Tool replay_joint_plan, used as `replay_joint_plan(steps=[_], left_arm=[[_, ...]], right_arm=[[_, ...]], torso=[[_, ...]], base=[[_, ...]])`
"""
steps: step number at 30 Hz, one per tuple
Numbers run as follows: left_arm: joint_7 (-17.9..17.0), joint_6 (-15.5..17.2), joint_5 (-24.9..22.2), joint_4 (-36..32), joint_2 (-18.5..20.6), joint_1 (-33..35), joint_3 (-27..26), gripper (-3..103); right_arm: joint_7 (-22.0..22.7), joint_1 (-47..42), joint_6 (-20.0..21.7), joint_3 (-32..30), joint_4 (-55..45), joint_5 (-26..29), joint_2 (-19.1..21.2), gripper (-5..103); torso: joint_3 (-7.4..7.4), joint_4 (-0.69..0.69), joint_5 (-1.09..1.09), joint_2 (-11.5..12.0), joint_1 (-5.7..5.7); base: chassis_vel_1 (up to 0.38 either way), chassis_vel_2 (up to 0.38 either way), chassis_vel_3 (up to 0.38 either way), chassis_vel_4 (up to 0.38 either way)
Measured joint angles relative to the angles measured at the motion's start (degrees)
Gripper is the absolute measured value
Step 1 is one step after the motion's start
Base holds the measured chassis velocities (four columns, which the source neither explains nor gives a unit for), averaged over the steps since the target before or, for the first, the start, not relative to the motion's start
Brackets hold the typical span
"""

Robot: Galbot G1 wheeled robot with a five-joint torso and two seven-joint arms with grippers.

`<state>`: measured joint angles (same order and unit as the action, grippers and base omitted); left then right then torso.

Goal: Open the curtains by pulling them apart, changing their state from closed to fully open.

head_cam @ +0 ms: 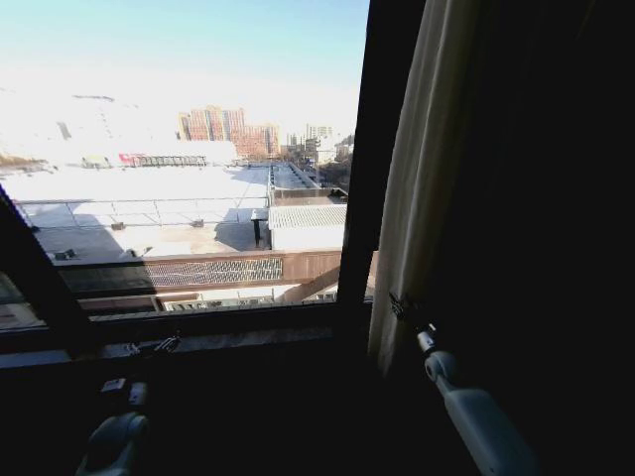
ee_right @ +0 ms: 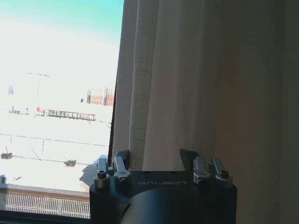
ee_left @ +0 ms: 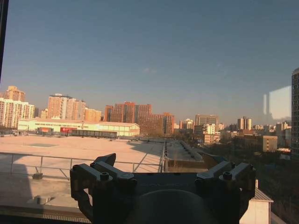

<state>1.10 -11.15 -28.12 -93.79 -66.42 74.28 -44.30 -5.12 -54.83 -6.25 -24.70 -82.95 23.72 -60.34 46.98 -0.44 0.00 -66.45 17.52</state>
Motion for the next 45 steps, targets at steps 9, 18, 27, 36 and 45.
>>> replay_joint_plan(steps=[9,18,27,36,45], left_arm=[[0.0,0.0,0.0,0.0,0.0,0.0,0.0,100],[0.0,0.0,0.0,0.0,0.0,0.0,0.0,100],[0.0,0.0,0.0,0.0,0.0,0.0,0.0,100],[0.0,0.0,0.0,0.0,0.0,0.0,0.0,100],[0.0,0.0,0.0,0.0,0.0,0.0,0.0,100]], right_arm=[[-1.1,-5.2,0.0,-2.6,-4.2,1.1,1.2,90],[-0.9,-6.5,0.1,-3.6,-5.9,1.5,1.3,100],[-0.7,-6.5,0.1,-3.6,-5.9,1.4,1.3,100],[-0.7,-6.4,0.1,-3.6,-5.7,1.3,1.3,100],[-0.6,-6.4,0.1,-3.6,-5.7,1.3,1.3,100]], torso=[[0.0,-0.01,0.0,0.0,0.0],[0.0,0.0,0.0,0.0,0.0],[0.0,0.0,0.0,0.0,0.0],[0.0,0.0,0.0,0.0,0.0],[0.0,-0.01,0.02,0.0,0.0]], base=[[0.0,0.0,0.0,0.0],[0.0,0.0,0.0,0.0],[0.0,0.0,0.0,0.0],[0.012,0.004,-0.016,-0.005],[0.149,0.068,-0.149,-0.082]])
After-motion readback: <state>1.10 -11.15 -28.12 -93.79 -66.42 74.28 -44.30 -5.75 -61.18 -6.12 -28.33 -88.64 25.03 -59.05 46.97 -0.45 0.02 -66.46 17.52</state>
